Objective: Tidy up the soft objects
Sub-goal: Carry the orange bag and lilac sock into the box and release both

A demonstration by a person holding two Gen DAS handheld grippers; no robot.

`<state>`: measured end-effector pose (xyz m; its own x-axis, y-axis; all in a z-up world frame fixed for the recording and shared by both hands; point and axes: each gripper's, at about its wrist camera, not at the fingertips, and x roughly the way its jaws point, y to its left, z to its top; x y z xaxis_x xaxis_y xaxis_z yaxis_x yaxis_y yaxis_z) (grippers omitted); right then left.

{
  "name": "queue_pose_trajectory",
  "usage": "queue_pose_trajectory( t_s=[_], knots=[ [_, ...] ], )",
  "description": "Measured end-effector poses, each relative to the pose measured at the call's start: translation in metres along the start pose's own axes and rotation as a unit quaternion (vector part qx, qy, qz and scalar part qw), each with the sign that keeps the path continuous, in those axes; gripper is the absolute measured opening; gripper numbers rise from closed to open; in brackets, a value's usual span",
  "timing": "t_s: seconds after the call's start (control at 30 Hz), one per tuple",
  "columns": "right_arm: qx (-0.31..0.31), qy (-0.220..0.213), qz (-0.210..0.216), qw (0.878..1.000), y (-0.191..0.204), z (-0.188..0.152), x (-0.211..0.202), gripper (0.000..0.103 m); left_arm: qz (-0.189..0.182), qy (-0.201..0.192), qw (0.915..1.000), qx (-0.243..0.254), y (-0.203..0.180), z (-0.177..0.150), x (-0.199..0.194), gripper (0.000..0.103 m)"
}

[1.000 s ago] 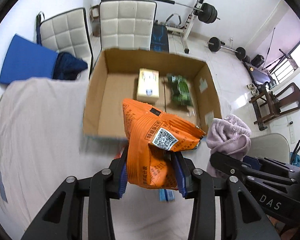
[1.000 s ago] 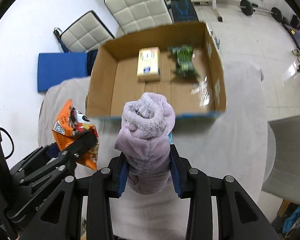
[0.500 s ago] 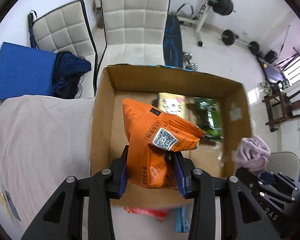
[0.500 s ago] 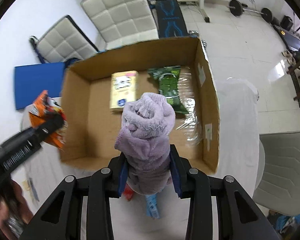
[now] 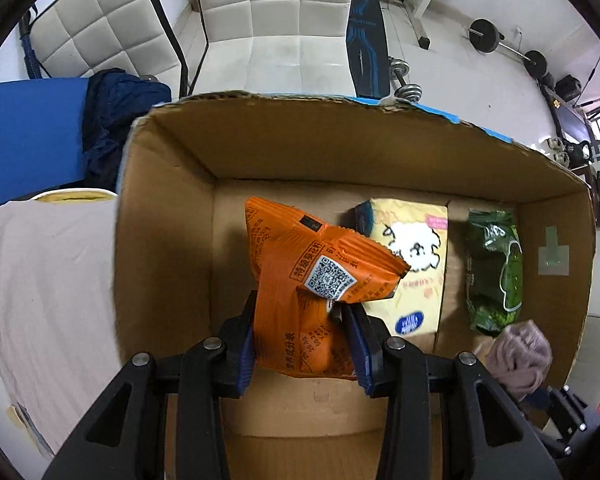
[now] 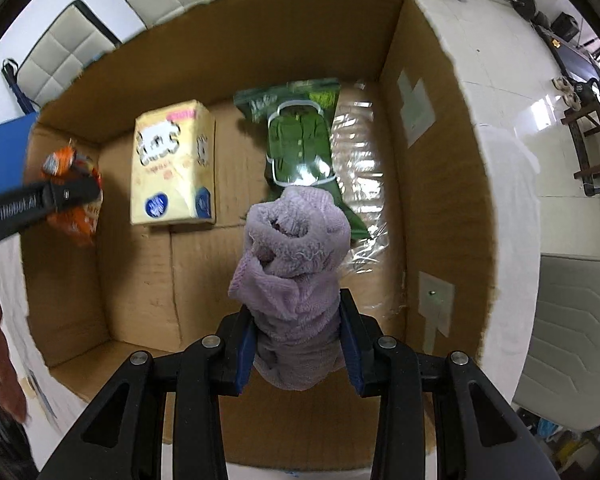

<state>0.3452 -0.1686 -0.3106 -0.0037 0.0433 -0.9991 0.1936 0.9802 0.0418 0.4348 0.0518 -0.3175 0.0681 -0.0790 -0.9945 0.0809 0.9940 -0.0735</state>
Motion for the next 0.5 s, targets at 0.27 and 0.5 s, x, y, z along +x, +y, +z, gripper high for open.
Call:
queue_pose_trajectory(
  t_s=[0.27,0.5],
  knots=[
    [-0.005,0.016,-0.009,1.000,0.004,0.000,0.020,0.041,0.011,0.014,0.9997,0.016,-0.006,0.007,0.016,0.038],
    [-0.006,0.021,-0.011,1.000,0.009,0.004,0.018,0.054,0.018,0.011,0.9996,-0.016,0.004,0.012,0.008,0.045]
  ],
)
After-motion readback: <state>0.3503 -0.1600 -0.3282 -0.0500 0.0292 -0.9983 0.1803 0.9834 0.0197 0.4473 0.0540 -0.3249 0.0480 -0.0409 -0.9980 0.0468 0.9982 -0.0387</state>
